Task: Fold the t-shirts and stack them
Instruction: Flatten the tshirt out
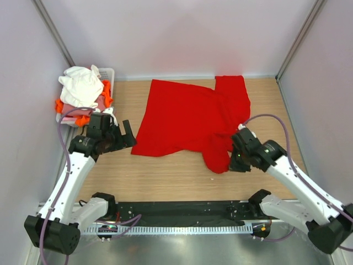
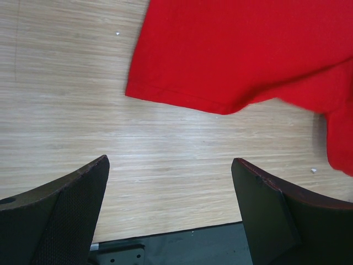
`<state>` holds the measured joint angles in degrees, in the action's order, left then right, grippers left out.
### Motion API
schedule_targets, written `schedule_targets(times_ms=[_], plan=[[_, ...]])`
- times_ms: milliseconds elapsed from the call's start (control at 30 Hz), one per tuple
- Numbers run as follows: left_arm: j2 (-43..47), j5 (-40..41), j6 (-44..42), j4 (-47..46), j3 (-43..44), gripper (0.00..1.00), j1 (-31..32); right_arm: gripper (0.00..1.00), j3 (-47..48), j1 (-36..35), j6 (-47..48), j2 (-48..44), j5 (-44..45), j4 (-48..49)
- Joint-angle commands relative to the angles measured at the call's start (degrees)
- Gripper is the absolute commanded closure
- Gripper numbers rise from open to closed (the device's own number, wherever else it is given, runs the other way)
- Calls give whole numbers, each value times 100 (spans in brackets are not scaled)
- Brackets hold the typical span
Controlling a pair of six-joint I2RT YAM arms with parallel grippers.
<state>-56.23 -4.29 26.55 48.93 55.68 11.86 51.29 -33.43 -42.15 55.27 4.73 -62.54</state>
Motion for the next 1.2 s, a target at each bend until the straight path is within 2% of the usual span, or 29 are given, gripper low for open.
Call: schedule_targets(times_ms=[0, 233, 267, 333, 367, 500, 533, 633, 700, 767, 833, 900, 933, 1000, 1100, 1167], plan=[[121, 95, -9, -173, 4, 8, -34, 99, -57, -41, -486, -910, -306, -951], [200, 192, 0, -147, -4, 7, -34, 99, -154, -41, -549, -2309, -1070, -2199], [209, 201, 8, -155, 4, 7, -34, 96, -128, -41, -505, -2414, -1158, -2392], [217, 236, 9, -147, 4, 7, -26, 11, -41, -41, -653, -2713, -1535, -2385], [217, 236, 9, -147, 4, 7, -34, 1, 65, -41, -698, -2740, -1606, -2324], [182, 324, 35, -68, 65, 7, -26, 1, 873, -41, -847, -2478, -1309, -1746], [130, 350, 78, -50, 127, 7, -26, 0, 1031, -41, -856, -2233, -1239, -1222], [-106, 394, 210, -137, 189, 7, -26, 0, 963, -41, -821, -1618, -528, -454], [-326, 245, 351, -260, 294, 7, 1, 0, 883, -41, -594, -705, 155, 319], [-764, 236, 421, -435, 399, 7, 123, 0, 1119, 11, -426, 390, 902, 559], [-1108, 324, 457, -524, 505, 9, 220, 0, 1435, 213, -163, 1010, 1650, 751], [-1539, 298, 561, -691, 523, 10, 273, 0, 1411, 1142, 187, 1486, 1453, 1084], [-1653, 263, 623, -752, 505, 11, 291, 3, 1184, 1494, 294, 1574, 738, 1495], [-1882, 254, 851, -902, 444, 12, 352, 12, 919, 2293, 487, 1715, 293, 1762], [-2058, 376, 1054, -1227, 225, 13, 572, 13, 401, 2586, 602, 1690, 458, 1947], [-2155, 386, 1247, -1437, 84, 18, 651, 14, -143, 2894, 655, 1558, 345, 2219]])
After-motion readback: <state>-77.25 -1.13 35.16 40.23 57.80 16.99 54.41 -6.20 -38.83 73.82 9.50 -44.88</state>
